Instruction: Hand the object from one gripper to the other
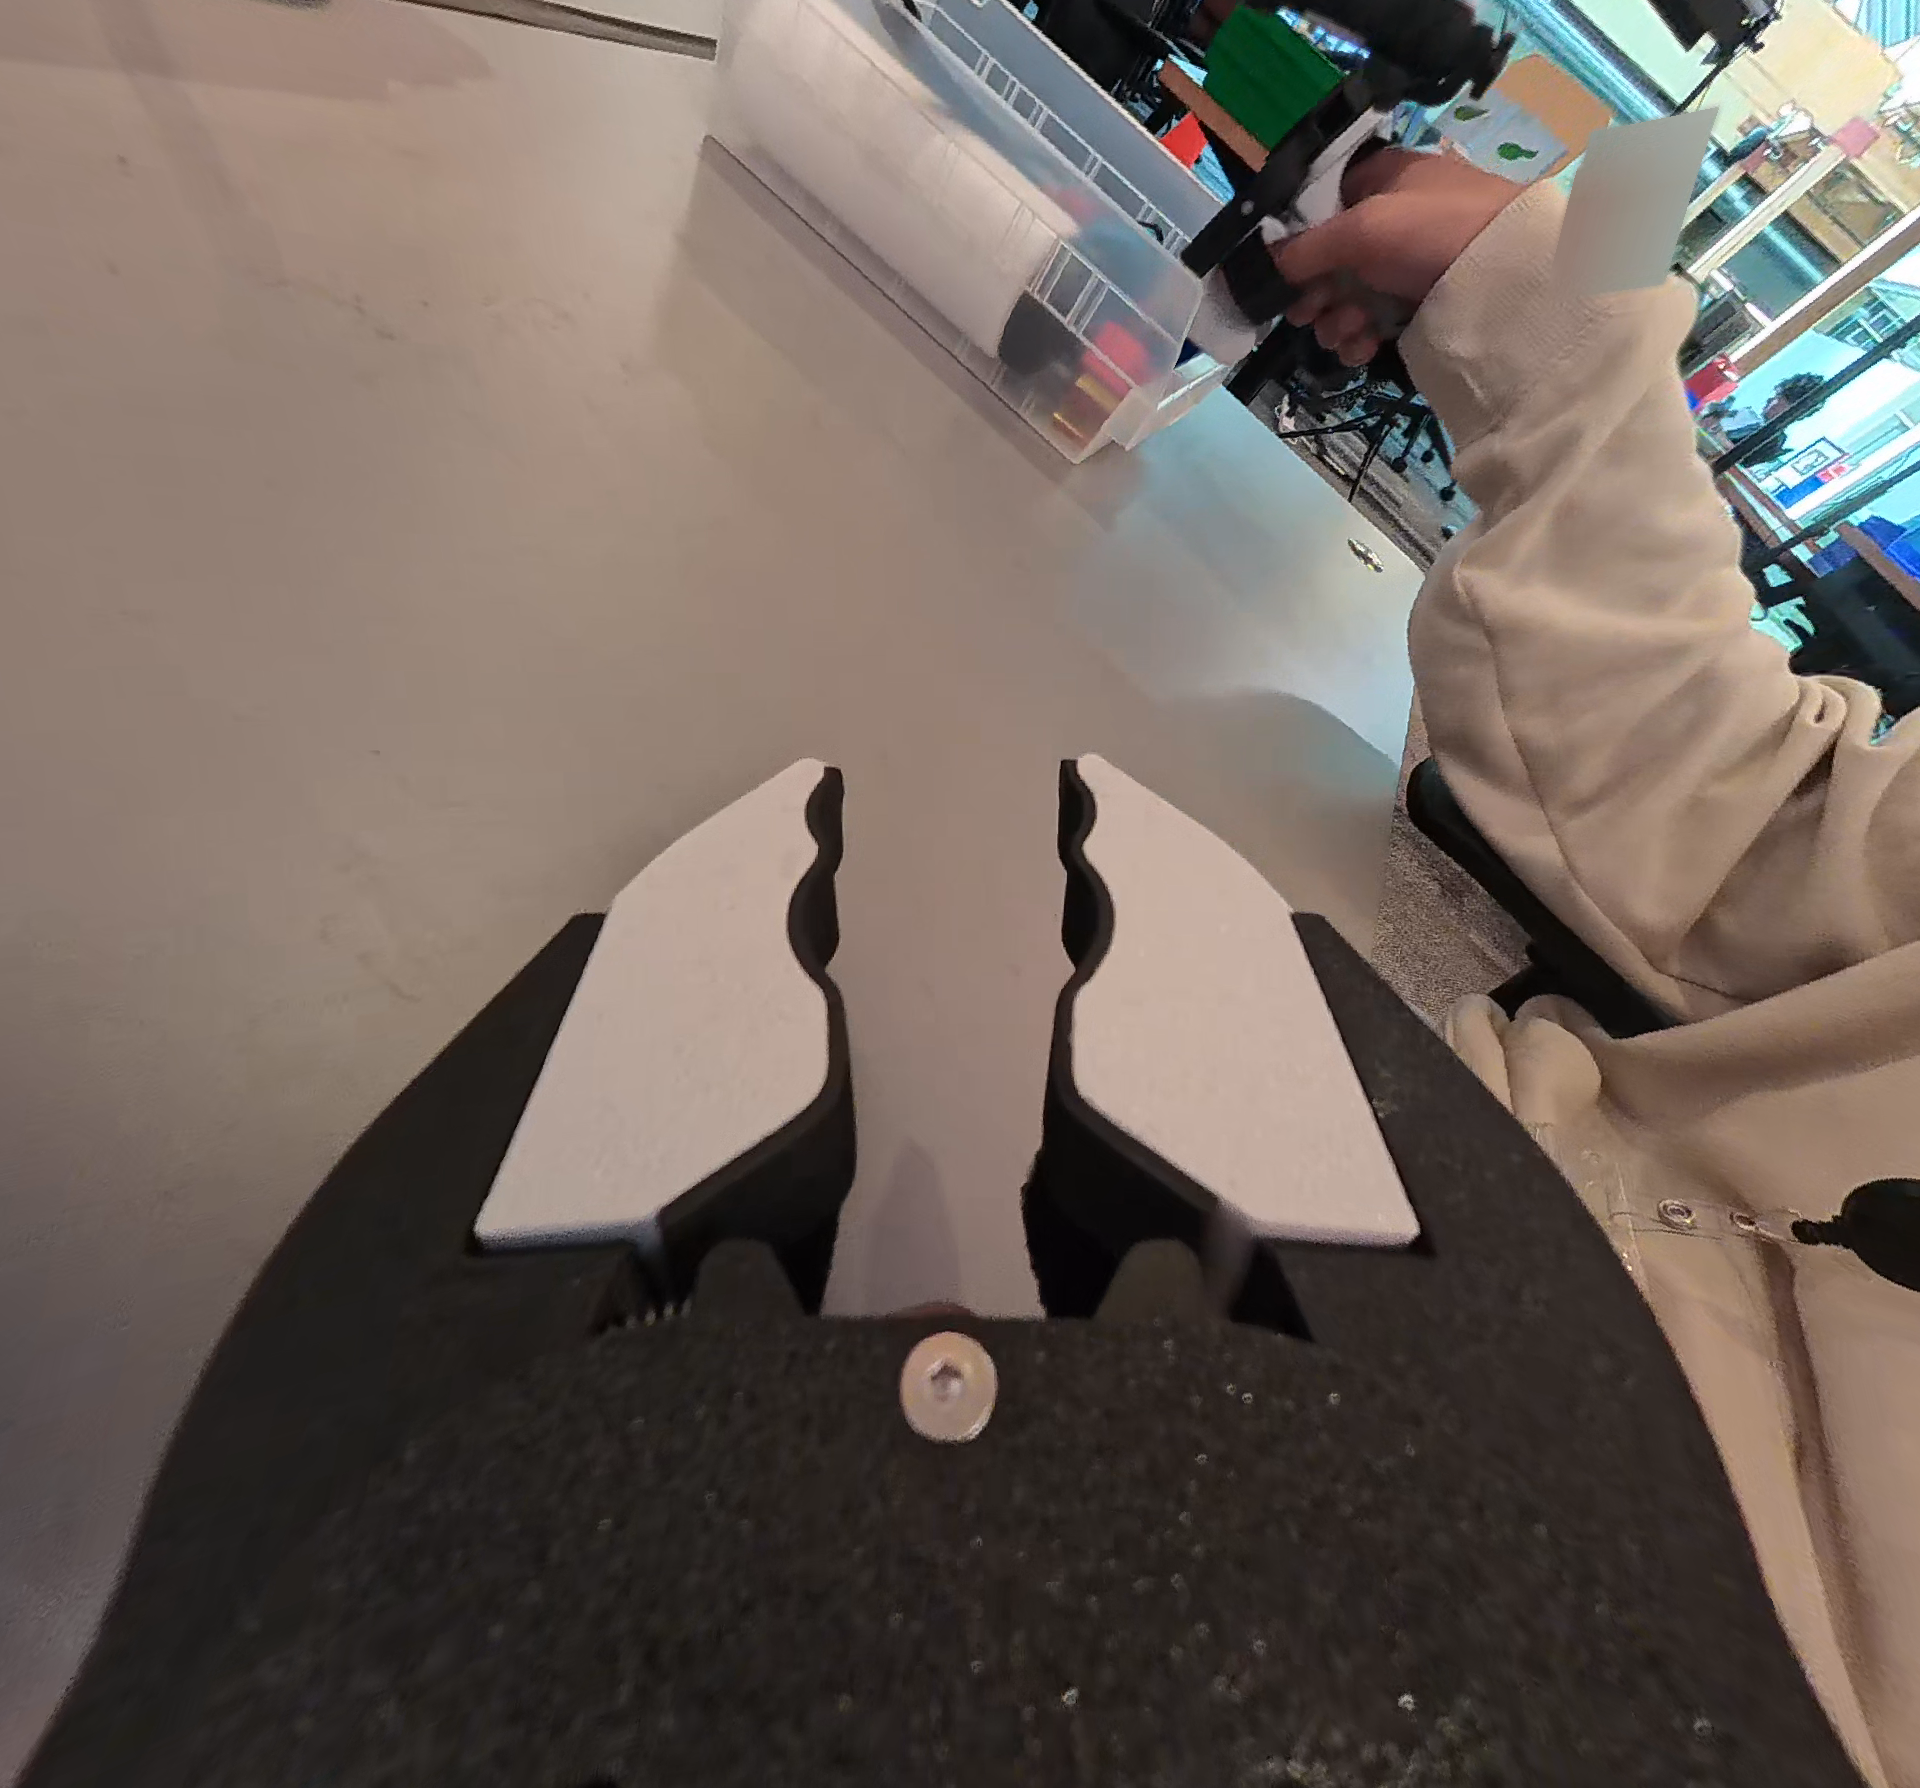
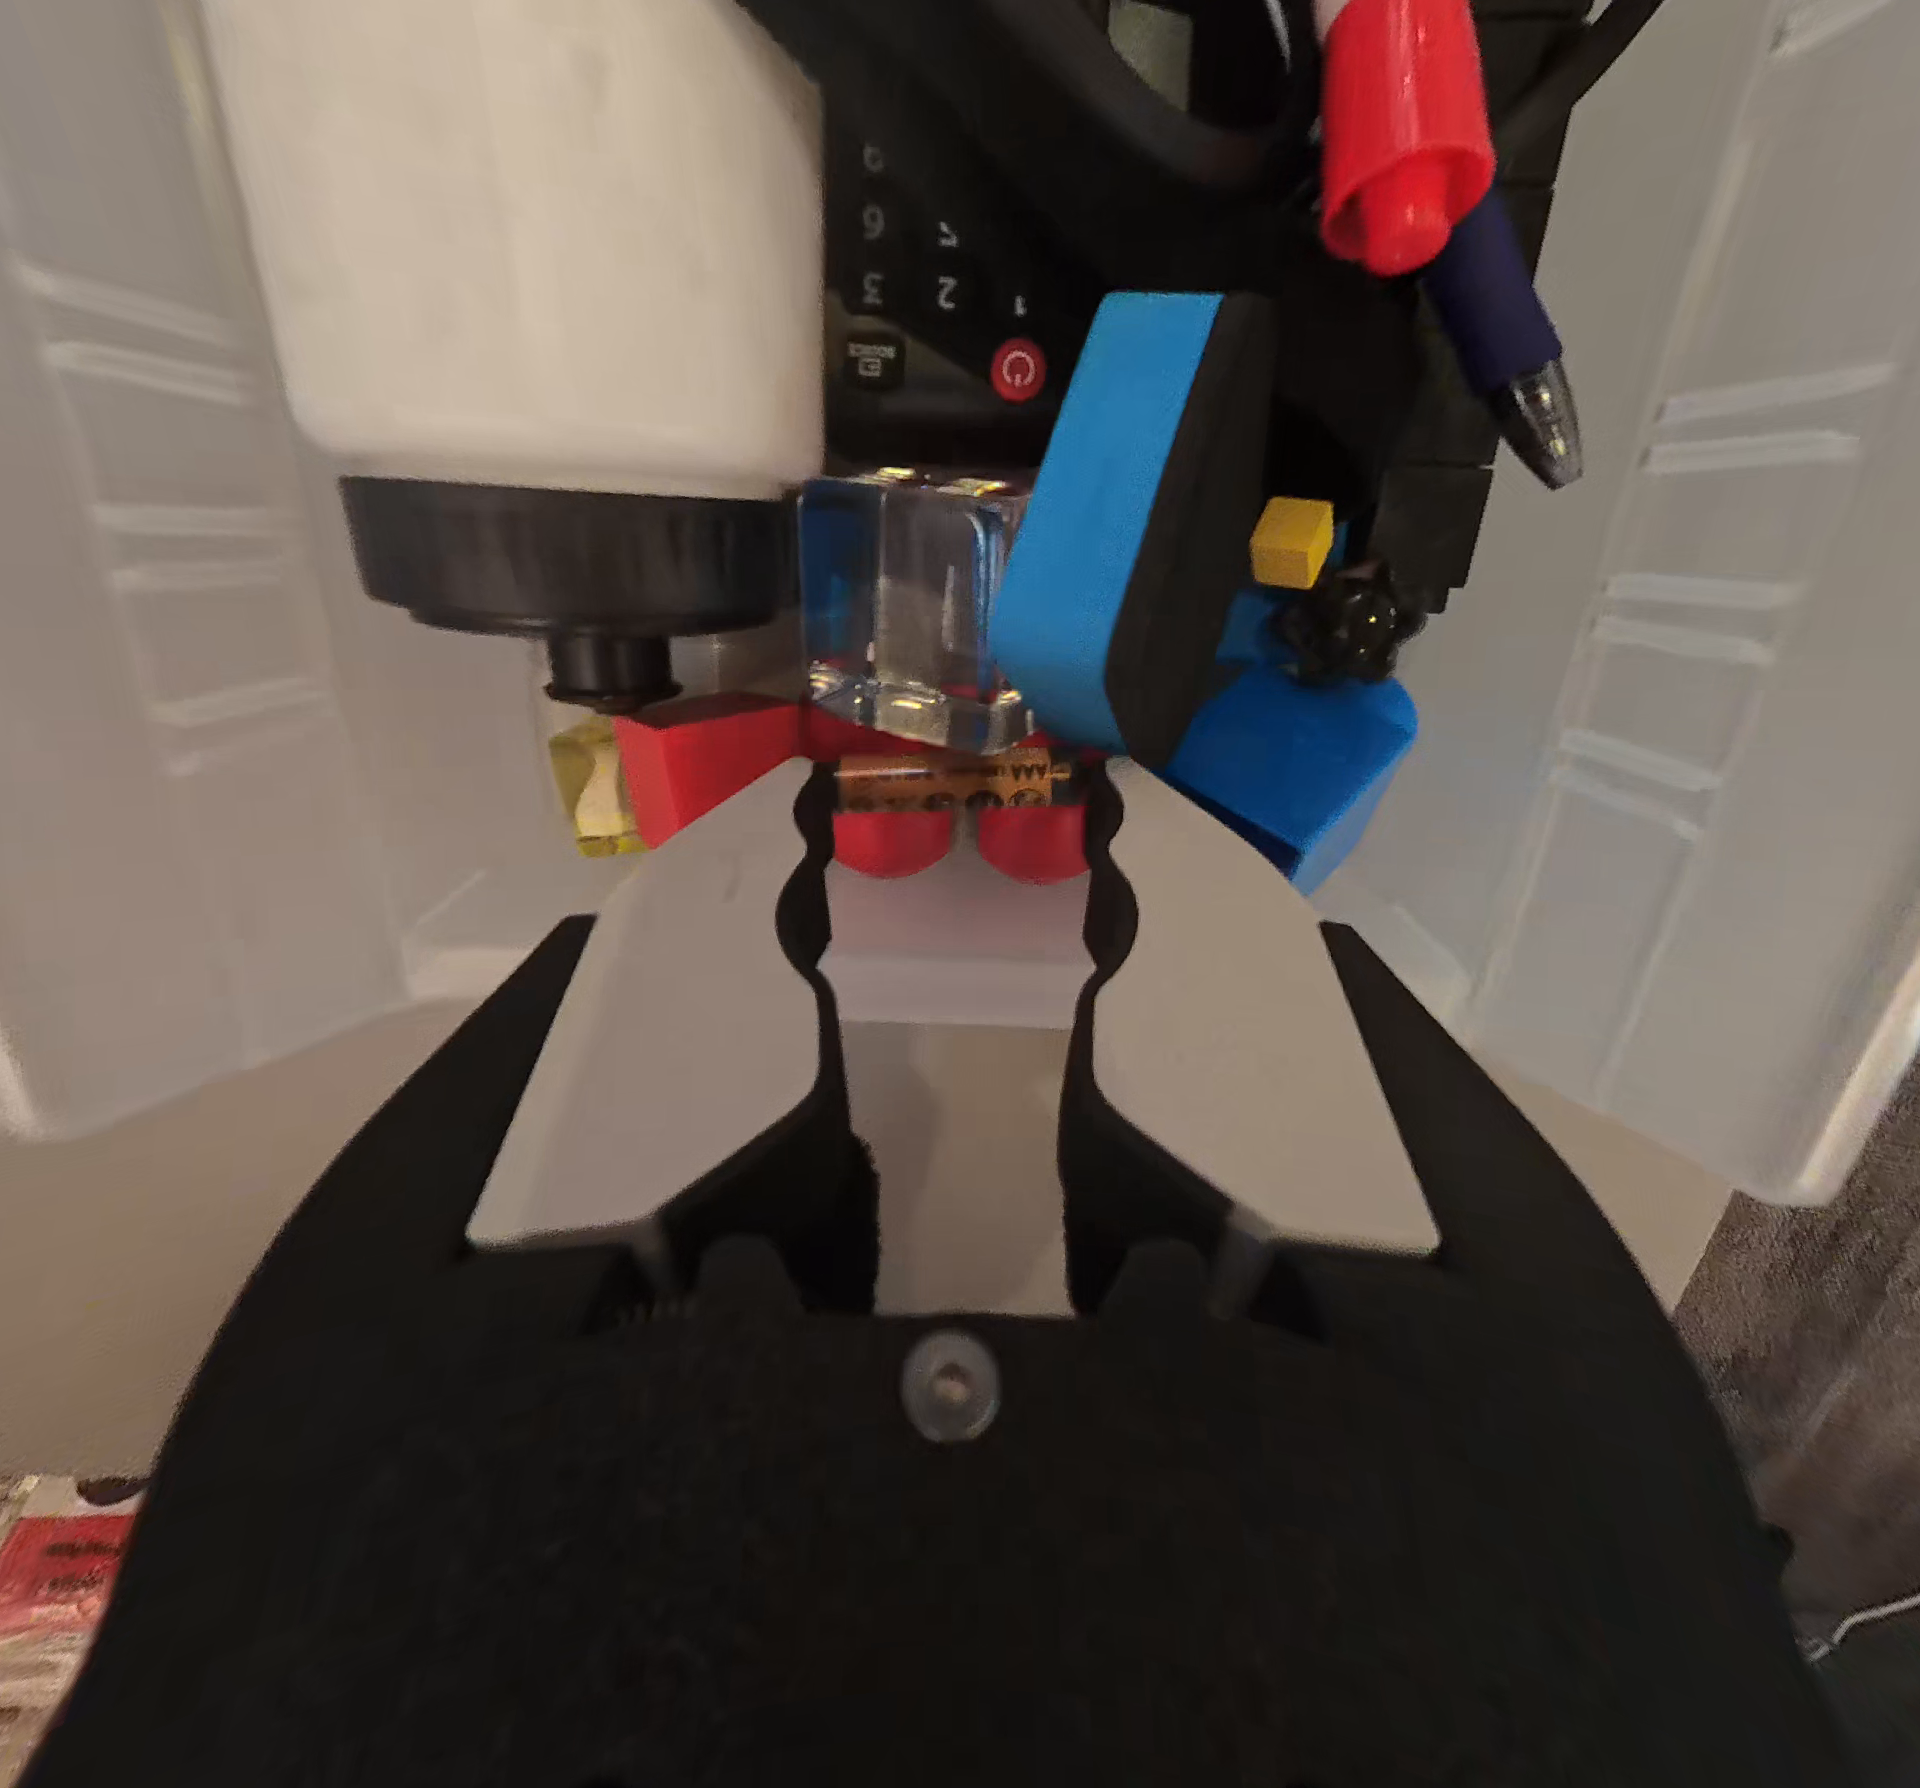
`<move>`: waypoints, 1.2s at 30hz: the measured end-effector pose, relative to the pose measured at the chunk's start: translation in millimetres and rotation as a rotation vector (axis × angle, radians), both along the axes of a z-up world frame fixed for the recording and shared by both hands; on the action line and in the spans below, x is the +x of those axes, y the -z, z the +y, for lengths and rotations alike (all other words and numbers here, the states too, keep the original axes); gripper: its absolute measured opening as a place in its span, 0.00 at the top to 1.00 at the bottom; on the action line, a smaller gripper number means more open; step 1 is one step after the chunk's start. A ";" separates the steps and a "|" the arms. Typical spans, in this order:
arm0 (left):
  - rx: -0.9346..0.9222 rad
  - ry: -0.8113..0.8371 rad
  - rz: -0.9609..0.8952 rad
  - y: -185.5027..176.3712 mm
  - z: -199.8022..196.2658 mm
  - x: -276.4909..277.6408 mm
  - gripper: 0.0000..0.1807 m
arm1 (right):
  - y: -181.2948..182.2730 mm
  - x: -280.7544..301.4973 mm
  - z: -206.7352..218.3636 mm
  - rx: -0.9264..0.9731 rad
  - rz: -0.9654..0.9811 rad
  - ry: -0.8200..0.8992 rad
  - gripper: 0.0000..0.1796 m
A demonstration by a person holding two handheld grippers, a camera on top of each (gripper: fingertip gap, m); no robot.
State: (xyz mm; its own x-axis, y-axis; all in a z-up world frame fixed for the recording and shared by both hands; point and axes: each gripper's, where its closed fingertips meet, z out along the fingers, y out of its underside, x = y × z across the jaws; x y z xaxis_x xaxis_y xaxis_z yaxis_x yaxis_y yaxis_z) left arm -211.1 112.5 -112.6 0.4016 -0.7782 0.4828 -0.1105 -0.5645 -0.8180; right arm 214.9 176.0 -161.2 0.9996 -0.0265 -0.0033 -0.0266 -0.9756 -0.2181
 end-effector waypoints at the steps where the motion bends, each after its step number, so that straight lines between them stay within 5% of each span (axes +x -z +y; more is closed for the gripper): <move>1: -0.002 0.001 -0.003 -0.1 -0.3 0.1 0.78 | 3.1 1.4 0.2 -0.007 -0.002 0.009 0.74; 6: -0.015 0.006 -0.001 1.9 -1.0 0.5 0.78 | 2.1 1.4 4.5 0.017 0.025 0.004 0.74; 8: -0.013 0.008 0.001 2.1 -1.4 1.3 0.78 | -7.6 -3.1 1.5 0.019 0.068 -0.014 0.64; 13: 0.002 0.002 0.058 9.1 -1.7 0.6 0.78 | -113.0 -19.4 6.4 0.360 0.009 -0.106 0.64; 17: 0.036 -0.007 0.105 11.3 -1.2 -2.6 0.78 | -187.3 -113.9 15.5 0.826 0.093 -0.403 0.68; 21: 0.125 -0.044 0.171 10.5 1.0 -5.5 0.74 | -150.2 -255.7 -29.1 1.126 0.548 -0.622 0.69; 23: 0.158 -0.042 0.210 12.1 0.7 -4.9 0.70 | -100.3 -291.8 -45.7 1.079 0.555 -0.685 0.69; 25: 0.182 -0.034 0.238 12.8 -0.4 -4.2 0.69 | -66.7 -309.7 -53.9 1.023 0.549 -0.703 0.69; 31: 0.169 -0.022 0.091 -32.6 -7.9 -10.9 0.69 | -67.9 -316.3 -55.3 1.049 0.586 -0.725 0.74; 36: 0.311 -0.223 0.129 -103.3 28.8 -96.4 0.74 | -68.7 -307.5 -57.7 1.078 0.482 -0.772 0.78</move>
